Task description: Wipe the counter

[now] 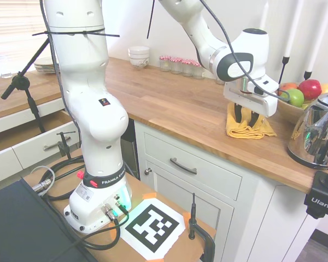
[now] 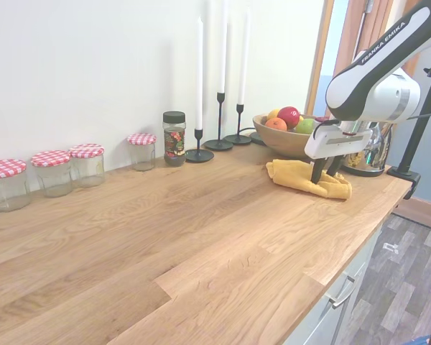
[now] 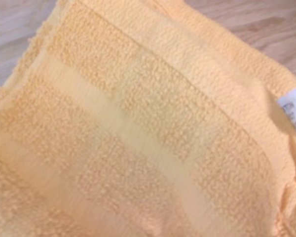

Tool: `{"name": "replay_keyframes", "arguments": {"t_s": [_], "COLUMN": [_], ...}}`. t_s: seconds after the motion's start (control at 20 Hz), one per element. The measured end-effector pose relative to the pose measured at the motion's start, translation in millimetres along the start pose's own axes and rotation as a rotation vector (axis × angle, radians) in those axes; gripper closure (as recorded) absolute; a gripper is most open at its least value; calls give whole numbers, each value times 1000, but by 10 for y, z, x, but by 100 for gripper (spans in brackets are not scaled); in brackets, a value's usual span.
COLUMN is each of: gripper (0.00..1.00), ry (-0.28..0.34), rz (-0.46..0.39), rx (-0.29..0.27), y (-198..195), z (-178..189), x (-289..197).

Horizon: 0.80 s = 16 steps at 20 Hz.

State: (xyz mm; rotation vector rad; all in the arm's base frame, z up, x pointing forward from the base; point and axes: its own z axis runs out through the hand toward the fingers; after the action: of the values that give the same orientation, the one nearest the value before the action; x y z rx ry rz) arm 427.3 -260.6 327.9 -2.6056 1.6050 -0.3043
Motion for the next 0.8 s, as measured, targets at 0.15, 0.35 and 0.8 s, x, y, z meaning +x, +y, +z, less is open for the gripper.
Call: {"name": "replay_keyframes", "arguments": {"t_s": [0.15, 0.35, 0.8], "gripper": [100, 100, 100], "ry": [-6, -11, -23], "rz": [6, 11, 24], "rx": [6, 10, 18], "y": [-2, -2, -6], "z": [3, 5, 5], "x": [-5, -9, 18]}}
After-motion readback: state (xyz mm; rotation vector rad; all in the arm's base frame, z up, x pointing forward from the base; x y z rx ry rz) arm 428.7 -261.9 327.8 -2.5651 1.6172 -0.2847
